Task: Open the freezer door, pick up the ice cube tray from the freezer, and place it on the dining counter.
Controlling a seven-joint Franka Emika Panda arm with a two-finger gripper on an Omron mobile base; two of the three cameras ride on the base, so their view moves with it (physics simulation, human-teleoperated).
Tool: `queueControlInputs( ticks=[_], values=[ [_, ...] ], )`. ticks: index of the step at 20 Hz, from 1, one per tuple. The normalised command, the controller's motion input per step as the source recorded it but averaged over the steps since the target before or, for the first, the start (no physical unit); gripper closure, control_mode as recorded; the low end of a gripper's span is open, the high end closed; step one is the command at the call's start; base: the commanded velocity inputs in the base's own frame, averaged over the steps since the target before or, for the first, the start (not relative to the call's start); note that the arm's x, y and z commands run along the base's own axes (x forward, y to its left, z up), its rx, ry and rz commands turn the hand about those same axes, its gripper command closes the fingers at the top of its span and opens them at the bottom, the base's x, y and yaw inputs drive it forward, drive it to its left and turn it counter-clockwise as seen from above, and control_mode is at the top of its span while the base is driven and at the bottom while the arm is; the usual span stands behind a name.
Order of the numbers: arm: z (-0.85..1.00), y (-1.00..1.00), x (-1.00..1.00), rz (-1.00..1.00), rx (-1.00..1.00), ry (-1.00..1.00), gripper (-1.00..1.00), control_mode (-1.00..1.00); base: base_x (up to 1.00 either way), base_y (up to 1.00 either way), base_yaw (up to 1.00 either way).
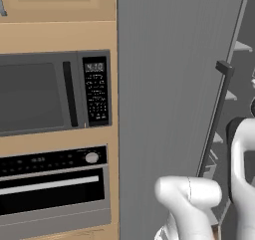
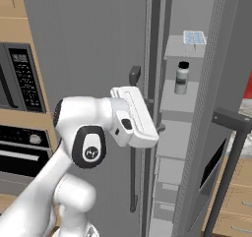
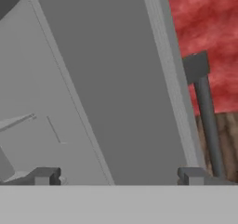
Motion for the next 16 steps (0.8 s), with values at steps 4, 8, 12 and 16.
queueControlInputs(
  ticks=[4,8,12,16],
  values=[
    [-0.05,-0.48,0.15,0.0,0.0,-0.07,-1.0,-1.0,0.0,0.0,0.0],
    [-0.12,-0.25,0.28,0.0,0.0,-0.06,-1.0,-1.0,0.0,0.0,0.0],
    [-0.11,-0.03,0.35,-0.03,0.0,-0.05,-1.0,-1.0,0.0,0.0,0.0],
    [-0.06,-0.13,0.37,-0.07,0.0,-0.03,-1.0,-1.0,0.0,0.0,0.0]
  ],
)
